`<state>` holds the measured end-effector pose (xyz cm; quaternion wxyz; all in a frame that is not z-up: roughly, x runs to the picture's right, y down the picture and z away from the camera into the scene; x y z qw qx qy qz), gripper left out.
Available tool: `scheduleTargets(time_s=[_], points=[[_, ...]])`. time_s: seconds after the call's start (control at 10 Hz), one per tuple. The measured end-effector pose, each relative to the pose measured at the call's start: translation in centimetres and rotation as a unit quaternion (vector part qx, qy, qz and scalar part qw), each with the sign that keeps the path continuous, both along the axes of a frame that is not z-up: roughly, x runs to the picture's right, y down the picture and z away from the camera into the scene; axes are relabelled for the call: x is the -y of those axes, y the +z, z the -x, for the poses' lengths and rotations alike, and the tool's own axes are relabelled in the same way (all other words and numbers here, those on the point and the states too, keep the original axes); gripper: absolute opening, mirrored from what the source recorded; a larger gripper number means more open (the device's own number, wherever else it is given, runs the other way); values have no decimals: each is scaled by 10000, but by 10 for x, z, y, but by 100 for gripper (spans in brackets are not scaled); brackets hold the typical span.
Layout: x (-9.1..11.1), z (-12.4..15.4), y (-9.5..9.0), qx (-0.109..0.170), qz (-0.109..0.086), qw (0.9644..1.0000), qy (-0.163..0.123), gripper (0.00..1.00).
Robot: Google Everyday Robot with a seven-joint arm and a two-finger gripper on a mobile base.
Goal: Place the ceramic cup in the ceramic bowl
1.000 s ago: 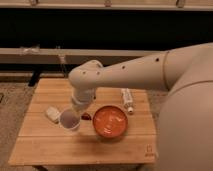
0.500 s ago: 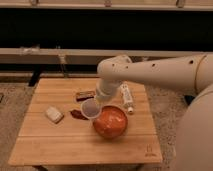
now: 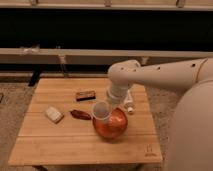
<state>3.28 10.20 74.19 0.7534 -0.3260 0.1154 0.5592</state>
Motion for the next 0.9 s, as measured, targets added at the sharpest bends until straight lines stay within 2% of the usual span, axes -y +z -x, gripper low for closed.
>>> scheduleTargets(time_s=[0.1,0.3,0.6,0.9], points=[[-4,-7,6,-56,53,9999,76,68],[-4,-14,9,-83,25,9998,185,79],[-4,-22,16,-125,41,9995,301,80],[-8,-26,24,-279,115,9993,214,80]])
